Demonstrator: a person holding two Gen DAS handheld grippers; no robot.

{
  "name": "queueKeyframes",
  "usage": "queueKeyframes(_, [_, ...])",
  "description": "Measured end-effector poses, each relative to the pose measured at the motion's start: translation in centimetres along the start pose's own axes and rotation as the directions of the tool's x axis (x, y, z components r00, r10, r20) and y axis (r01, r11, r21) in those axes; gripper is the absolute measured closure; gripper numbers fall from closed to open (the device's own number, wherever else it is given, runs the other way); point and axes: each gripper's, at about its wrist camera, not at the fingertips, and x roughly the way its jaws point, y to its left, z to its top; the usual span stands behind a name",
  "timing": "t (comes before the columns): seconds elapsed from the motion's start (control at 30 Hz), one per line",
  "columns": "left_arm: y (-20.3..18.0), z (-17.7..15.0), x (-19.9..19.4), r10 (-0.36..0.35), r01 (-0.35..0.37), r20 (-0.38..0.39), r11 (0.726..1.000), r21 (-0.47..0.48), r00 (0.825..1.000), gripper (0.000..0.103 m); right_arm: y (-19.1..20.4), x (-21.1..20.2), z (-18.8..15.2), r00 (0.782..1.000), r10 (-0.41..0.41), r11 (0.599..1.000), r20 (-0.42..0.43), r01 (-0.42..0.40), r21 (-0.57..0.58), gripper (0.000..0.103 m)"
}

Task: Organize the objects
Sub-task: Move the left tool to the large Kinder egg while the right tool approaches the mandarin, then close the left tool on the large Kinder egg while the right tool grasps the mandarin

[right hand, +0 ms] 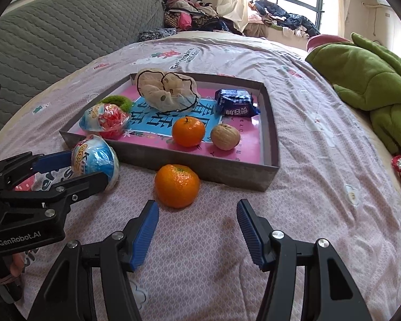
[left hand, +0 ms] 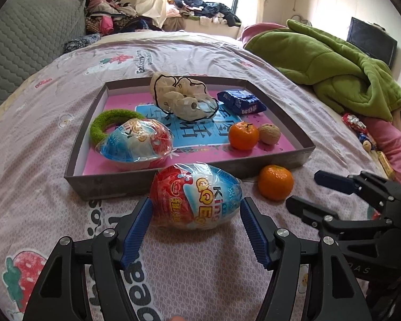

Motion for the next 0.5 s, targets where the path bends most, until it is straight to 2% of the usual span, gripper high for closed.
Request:
queueKeyframes(0.2, [0.3, 0.3, 0.8, -0.012, 0.011, -0.007, 1.0, -0.008, 1.0, 0.027, -0.3, 1.1, 0.1, 1.0, 0.029, 0.999, 0.0, -0.029, 0.017, 0.043])
queueKeyframes(0.5, [0.9, 0.6, 2.6, -0.036, 0.034, -0.046, 0.998, -0.046, 0.998, 0.027, 0.3, 2.0, 0.3, 0.998, 0.056, 0.998, 0.018, -0.056, -0.026, 0.043])
